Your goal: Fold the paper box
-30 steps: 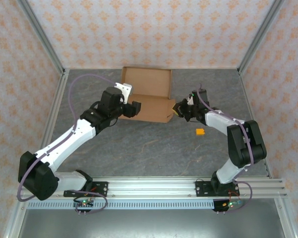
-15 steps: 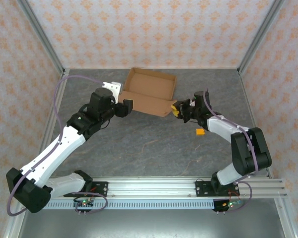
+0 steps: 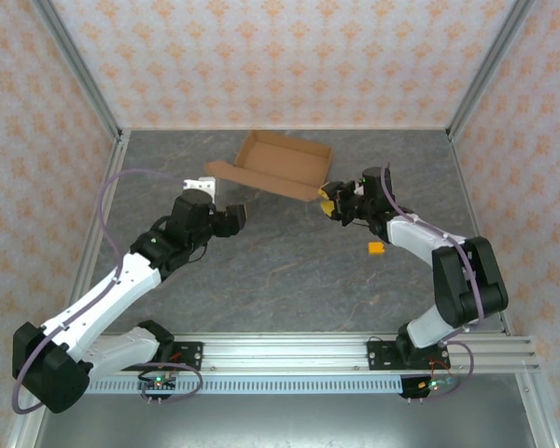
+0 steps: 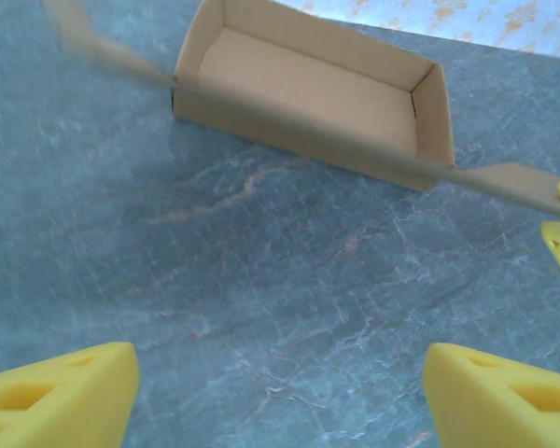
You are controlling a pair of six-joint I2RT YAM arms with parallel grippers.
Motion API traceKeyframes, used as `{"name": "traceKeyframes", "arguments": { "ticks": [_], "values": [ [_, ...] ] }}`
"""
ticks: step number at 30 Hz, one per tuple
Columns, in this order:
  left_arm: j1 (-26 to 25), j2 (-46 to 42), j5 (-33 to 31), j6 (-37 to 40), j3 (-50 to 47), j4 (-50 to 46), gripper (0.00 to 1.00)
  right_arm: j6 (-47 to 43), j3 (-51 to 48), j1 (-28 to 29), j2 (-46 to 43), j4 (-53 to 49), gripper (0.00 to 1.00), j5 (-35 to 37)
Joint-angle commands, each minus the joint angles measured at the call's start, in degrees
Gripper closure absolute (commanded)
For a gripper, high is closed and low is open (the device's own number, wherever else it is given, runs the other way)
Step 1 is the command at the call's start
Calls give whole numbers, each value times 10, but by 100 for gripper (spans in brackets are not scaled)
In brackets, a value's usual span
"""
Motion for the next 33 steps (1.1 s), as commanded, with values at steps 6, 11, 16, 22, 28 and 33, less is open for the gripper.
{"name": "traceKeyframes", "arguments": {
  "ticks": [6,11,16,22,28,33],
  "values": [
    [3,75,83,-150,22,166,13,-10,28,-1,13,18,61,-1],
    [10,131,79,-172,68,175,5,-20,39,-2,17,16,60,0],
    [26,190,98,-226,80,223,4,-45,43,-3,20,2,54,6],
    [40,222,102,-231,107,225,5,-38,37,13,27,31,55,0],
    [73,231,102,-212,119,212,6,-8,30,61,36,69,55,17],
    [91,238,95,-177,135,180,4,9,50,102,61,90,52,30]
  ]
}}
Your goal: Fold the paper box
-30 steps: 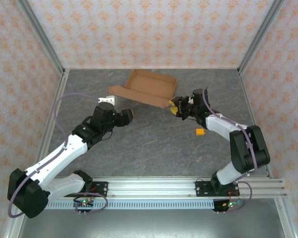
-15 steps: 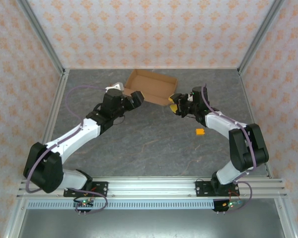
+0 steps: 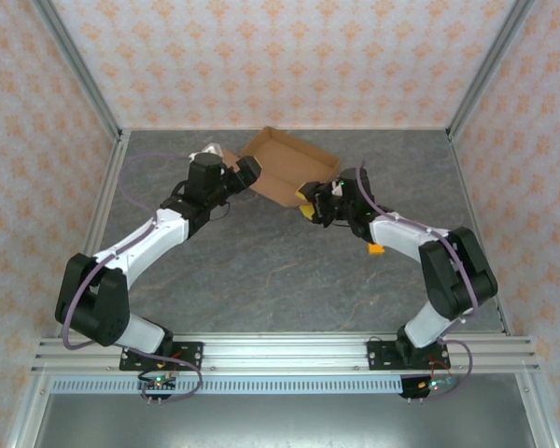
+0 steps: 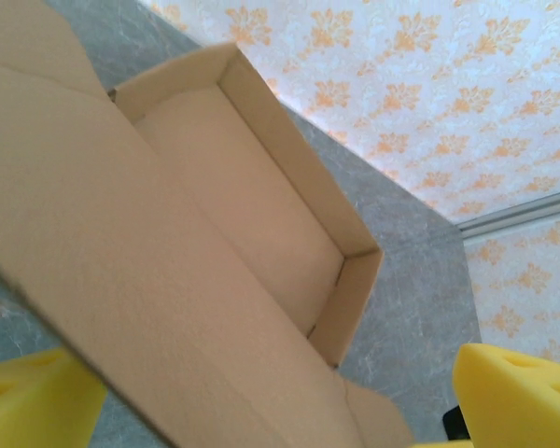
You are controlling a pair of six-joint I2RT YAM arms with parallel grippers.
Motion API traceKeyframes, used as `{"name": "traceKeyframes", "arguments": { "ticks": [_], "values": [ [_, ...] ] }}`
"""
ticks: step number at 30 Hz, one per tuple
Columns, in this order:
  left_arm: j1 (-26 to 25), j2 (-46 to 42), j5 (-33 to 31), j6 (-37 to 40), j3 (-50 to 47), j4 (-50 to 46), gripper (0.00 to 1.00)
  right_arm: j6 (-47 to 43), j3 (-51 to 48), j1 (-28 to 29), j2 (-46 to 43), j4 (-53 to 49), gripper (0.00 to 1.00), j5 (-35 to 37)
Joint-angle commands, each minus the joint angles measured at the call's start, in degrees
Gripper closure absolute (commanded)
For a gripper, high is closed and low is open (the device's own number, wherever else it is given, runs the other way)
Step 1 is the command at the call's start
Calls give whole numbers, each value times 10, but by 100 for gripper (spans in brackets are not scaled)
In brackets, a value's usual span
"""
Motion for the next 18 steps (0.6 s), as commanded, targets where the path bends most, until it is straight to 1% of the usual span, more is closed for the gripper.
{"name": "traceKeyframes", "arguments": {
  "ticks": [1,7,9,11,12,14,16,18],
  "values": [
    [12,6,-7,30,23,-24,5,23,29,22,23,45,51,19],
    [45,25,-13,67,58,-54,4,34,85,75,65,61,47,18],
    [56,40,-10,82,82,-69,4,18,96,82,63,40,44,18],
    [65,61,3,90,108,-81,4,-14,94,81,46,-2,40,28],
    [70,73,11,90,118,-85,4,-40,91,79,33,-37,37,40],
    [73,87,17,93,133,-85,4,-86,84,76,6,-98,26,62],
    [74,98,17,100,145,-91,4,-121,69,71,-20,-139,13,79],
    [76,104,15,102,151,-94,4,-147,55,69,-46,-169,4,97]
  ]
}}
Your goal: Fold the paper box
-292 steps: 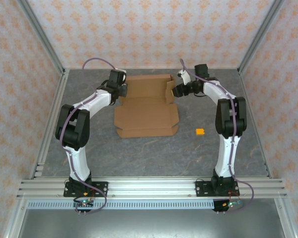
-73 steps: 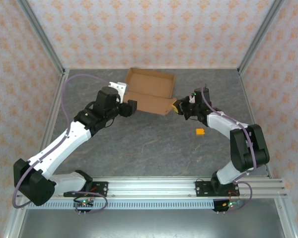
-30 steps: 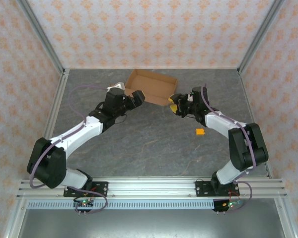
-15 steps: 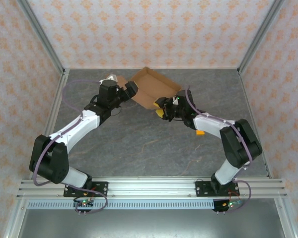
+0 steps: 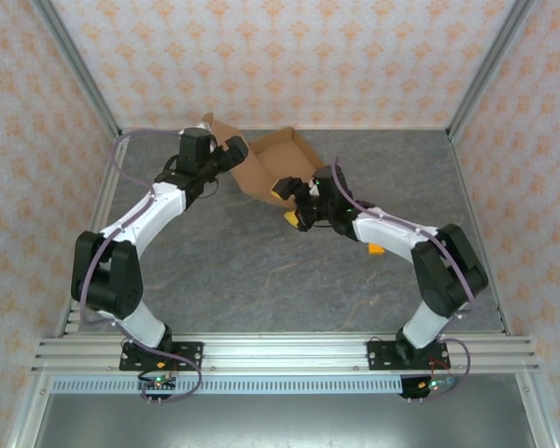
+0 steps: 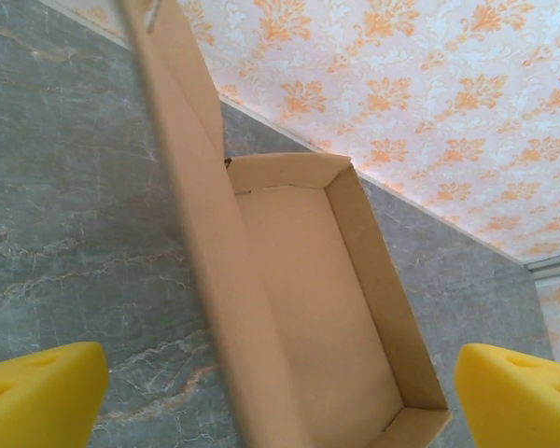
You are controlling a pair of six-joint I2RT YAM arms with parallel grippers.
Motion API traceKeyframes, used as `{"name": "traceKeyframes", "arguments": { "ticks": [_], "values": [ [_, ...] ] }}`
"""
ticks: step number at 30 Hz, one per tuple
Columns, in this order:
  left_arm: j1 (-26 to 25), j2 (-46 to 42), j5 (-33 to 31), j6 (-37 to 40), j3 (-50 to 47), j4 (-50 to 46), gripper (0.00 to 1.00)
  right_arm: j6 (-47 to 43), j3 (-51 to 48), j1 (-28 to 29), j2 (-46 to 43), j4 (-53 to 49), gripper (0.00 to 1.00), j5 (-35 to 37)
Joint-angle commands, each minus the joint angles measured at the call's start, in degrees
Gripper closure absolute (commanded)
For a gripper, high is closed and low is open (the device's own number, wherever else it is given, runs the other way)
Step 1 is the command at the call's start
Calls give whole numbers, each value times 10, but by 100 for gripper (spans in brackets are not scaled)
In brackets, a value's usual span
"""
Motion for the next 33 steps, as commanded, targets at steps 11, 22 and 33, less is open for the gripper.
{"name": "traceKeyframes", "arguments": {
  "ticks": [11,22,33],
  "values": [
    [4,2,11,29,28,-34,4,-329,62,-107,-135,-273,1,193],
    [5,16,49,17,34,-30,5,-426,348,-194,244,-285,2,136],
    [11,14,27,60,44,-70,3,-422,335,-190,287,-245,9,-4]
  ]
}}
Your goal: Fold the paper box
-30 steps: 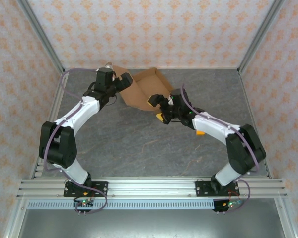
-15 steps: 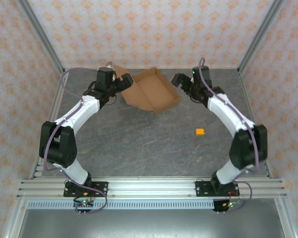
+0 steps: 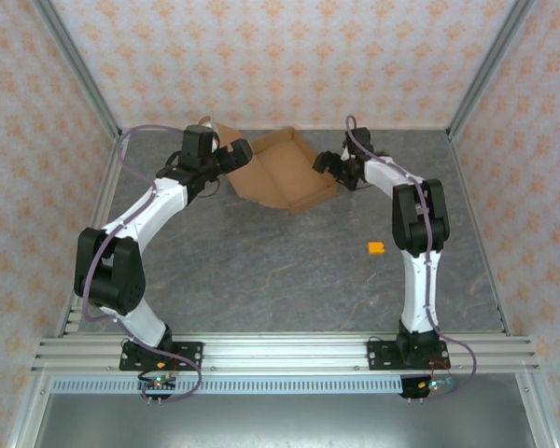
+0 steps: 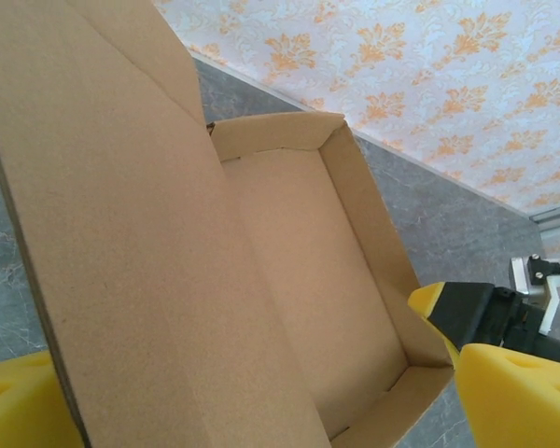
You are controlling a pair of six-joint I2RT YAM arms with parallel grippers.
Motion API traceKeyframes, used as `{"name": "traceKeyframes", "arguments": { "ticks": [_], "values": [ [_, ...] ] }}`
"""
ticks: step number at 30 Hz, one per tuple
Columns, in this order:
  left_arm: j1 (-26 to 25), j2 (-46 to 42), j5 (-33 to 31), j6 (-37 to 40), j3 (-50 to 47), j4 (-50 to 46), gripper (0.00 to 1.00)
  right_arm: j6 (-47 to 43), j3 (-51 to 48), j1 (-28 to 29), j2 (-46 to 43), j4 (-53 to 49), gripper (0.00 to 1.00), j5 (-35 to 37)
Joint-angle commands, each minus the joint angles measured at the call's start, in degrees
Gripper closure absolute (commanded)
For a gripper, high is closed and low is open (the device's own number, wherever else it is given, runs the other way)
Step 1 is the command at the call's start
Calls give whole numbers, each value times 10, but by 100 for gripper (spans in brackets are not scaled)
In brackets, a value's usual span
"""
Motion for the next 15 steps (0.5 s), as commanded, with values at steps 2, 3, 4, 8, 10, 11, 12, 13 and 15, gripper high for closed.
{"name": "traceKeyframes", "arguments": {
  "ticks": [2,3,4,8,10,11,12,13,15],
  "values": [
    [15,3,-11,24,20,-29,3,-5,-70,17,-64,26,9,-57],
    [19,6,-9,43,25,-35,3,-3,-88,21,-75,38,9,-63],
    [20,10,-8,47,30,-40,3,-2,-101,25,-82,46,9,-69],
    [24,30,0,67,62,-64,3,7,-155,49,-116,83,10,-81],
    [26,45,4,84,85,-85,3,14,-182,67,-133,103,10,-81],
    [26,55,6,97,103,-101,3,21,-198,80,-141,120,11,-87],
    [28,65,5,114,121,-119,3,31,-215,96,-148,139,11,-89],
    [30,74,3,127,137,-138,3,42,-231,109,-154,156,11,-91],
    [36,92,-13,157,173,-171,3,74,-274,141,-168,210,11,-96]
  ]
}}
